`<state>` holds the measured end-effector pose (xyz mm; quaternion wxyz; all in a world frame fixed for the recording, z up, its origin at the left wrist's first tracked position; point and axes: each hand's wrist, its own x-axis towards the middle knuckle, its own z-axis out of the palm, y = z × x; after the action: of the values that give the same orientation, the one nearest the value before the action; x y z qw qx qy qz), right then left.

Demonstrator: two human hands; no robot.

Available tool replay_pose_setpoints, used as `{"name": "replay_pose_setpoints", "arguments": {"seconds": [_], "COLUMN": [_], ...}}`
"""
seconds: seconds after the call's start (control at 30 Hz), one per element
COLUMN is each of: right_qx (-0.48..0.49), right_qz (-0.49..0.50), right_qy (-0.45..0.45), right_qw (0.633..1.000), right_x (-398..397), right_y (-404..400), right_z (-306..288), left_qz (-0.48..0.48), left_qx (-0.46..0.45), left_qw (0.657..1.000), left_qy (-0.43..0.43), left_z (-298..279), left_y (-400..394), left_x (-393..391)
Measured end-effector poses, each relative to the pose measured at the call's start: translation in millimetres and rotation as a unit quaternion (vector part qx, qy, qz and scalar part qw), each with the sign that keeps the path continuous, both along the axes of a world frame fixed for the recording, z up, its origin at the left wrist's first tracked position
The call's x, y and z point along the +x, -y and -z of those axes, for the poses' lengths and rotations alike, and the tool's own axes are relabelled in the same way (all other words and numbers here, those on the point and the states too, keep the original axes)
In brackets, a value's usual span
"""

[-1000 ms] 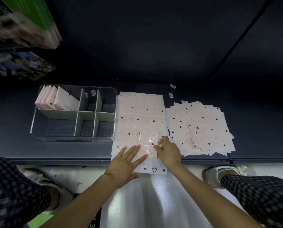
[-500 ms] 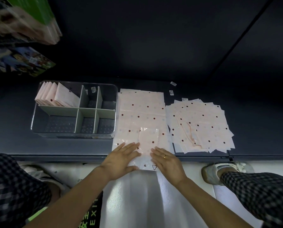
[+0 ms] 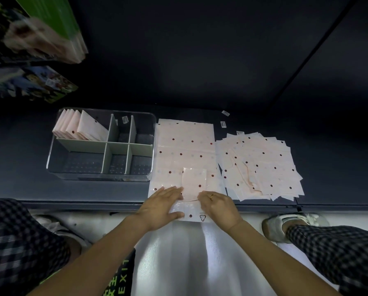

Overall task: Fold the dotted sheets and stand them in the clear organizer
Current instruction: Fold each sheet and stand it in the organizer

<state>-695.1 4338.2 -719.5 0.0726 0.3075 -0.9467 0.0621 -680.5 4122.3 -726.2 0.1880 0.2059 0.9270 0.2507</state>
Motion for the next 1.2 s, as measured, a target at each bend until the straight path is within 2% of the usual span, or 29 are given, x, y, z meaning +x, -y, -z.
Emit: {"name": "replay_pose_setpoints", "arguments": {"seconds": [0.13, 0.3, 0.47, 0.57, 0.7, 0.8, 0.9, 1.03, 1.2], "right_qx": [-0.046, -0.118, -0.299, -0.333, -0.268, -0.216, -0.215, -0.264, -0.215], "right_qz": [0.022, 0.053, 0.101, 0.115, 0.097, 0.076, 0.080, 0.121, 0.148], "right_qy": [0.050, 0.146, 0.261, 0.292, 0.287, 0.273, 0.253, 0.263, 0.241], "right_qw": [0.997, 0.981, 0.912, 0.889, 0.915, 0.934, 0.940, 0.920, 0.935], "right_x": [-12, -40, -59, -70, -83, -92, -107, -130, -148], "right_y": [0, 8, 37, 62, 102, 140, 180, 231, 280], "right_z": [-20, -73, -127, -147, -163, -166, -164, -152, -129], "left_qz": [-0.065, -0.124, -0.223, -0.255, -0.292, -0.349, -0.419, -0.460, -0.452], "left_qx": [0.050, 0.130, 0.265, 0.304, 0.273, 0.249, 0.164, 0.066, 0.012], "left_qw": [0.996, 0.984, 0.938, 0.918, 0.915, 0.898, 0.877, 0.875, 0.886], "left_qy": [0.029, -0.017, 0.027, 0.016, -0.043, -0.100, -0.170, -0.136, -0.105], "left_z": [-12, -41, -75, -90, -99, -99, -91, -76, -64], "left_y": [-1, 7, 37, 59, 89, 116, 145, 175, 187], "left_x": [-8, -33, -53, -57, -60, -60, -60, -63, -69]}}
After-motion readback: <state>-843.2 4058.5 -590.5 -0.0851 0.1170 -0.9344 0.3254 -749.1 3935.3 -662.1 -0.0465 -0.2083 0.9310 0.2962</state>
